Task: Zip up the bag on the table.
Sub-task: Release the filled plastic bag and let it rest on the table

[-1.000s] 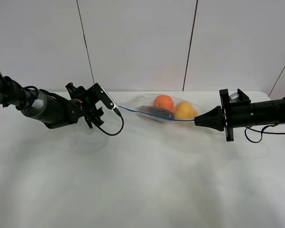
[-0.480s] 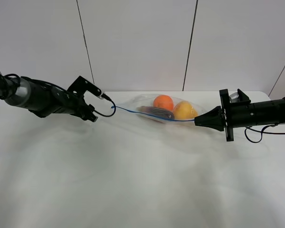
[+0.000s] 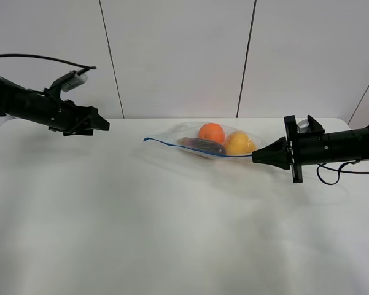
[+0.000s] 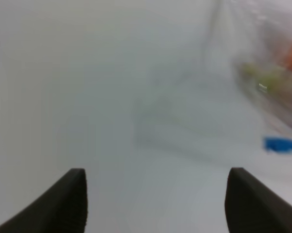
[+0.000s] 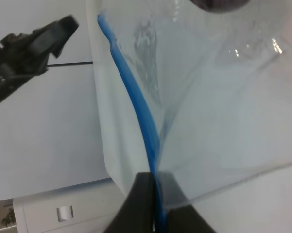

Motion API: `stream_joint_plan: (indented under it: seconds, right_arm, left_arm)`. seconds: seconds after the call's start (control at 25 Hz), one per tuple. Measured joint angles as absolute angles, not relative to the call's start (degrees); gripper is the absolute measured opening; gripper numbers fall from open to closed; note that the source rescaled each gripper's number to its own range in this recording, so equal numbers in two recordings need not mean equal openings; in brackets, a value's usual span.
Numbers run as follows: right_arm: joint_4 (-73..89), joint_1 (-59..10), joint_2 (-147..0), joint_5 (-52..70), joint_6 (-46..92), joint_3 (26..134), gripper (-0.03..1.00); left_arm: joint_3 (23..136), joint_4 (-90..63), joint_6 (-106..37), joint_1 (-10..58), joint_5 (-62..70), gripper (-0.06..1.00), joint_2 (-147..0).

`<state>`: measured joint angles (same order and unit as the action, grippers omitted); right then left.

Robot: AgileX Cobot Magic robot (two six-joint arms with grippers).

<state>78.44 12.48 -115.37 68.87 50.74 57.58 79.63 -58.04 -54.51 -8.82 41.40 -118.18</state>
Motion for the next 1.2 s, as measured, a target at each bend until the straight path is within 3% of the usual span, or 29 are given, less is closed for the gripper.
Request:
stream_joint_plan:
  seconds: [0.16,0.4,0.72,0.92,1.04,1.2]
  right_arm:
    - [78.44,12.48,-115.37,68.87,51.20,57.58,0.00]
    - [78.44,12.48,-115.37,68.87,51.87,57.58,0.00]
    - [78.44,12.48,-115.37,68.87,53.04,57.58,0.00]
    - [77.76,12.48,-115.37,68.87,53.34,57.58,0.02]
    - [76.04,12.41,-115.37,68.58,53.28,57.58,0.15]
    - [75.21,12.41,-115.37,68.12,53.12,57.58,0.60]
  left_arm:
    - [83.75,-42.12,-37.06,-10.48,51.04,0.82,-118.14]
    - [89.50,-15.87,-11.20,-7.18,59.55,0.82,-118.14]
    - [91.25,-11.80,-6.58,0.70,67.31,0.82,-118.14]
    - [91.25,-11.35,-6.43,1.72,69.16,0.82,-117.35]
    - [91.25,-9.42,-5.63,1.72,69.36,0.82,-114.92]
    - [91.25,-7.06,-4.49,1.66,69.53,0.82,-111.43]
